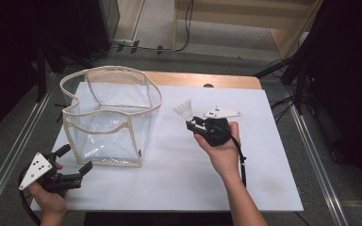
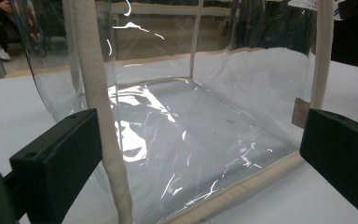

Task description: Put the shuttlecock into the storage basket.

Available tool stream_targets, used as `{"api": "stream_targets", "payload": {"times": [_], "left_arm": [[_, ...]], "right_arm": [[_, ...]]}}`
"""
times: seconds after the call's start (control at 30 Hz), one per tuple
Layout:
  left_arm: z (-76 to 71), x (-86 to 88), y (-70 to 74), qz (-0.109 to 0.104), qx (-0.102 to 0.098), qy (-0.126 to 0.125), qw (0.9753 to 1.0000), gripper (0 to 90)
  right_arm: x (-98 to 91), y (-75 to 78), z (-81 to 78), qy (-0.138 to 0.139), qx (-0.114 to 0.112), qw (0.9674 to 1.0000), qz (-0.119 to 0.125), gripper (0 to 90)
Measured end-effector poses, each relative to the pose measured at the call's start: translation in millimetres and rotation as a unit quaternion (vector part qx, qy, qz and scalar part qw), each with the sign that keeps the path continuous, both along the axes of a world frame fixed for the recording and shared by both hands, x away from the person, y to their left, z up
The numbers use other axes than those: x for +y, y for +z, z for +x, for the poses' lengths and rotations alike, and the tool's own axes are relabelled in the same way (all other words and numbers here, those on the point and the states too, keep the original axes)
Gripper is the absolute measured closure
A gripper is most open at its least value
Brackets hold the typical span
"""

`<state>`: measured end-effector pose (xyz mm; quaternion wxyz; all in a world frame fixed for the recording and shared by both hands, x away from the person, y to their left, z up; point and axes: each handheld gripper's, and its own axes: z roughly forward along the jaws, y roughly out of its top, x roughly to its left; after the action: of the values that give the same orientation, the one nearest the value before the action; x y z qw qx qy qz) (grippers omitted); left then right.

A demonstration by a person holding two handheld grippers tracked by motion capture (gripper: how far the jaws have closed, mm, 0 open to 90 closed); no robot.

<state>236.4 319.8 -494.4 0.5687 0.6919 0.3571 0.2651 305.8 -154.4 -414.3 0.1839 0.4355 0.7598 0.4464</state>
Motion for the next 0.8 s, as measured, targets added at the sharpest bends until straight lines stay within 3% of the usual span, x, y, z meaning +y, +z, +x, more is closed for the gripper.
{"api": "stream_targets", "payload": {"times": [0.8], "left_arm": [[0.1,0.0,0.0,0.000,0.000,0.000,1.0000,0.0]], "right_arm": [[2.9,15.7,3.8,-0.002,-0.015,0.9999,0.004,63.0]]}}
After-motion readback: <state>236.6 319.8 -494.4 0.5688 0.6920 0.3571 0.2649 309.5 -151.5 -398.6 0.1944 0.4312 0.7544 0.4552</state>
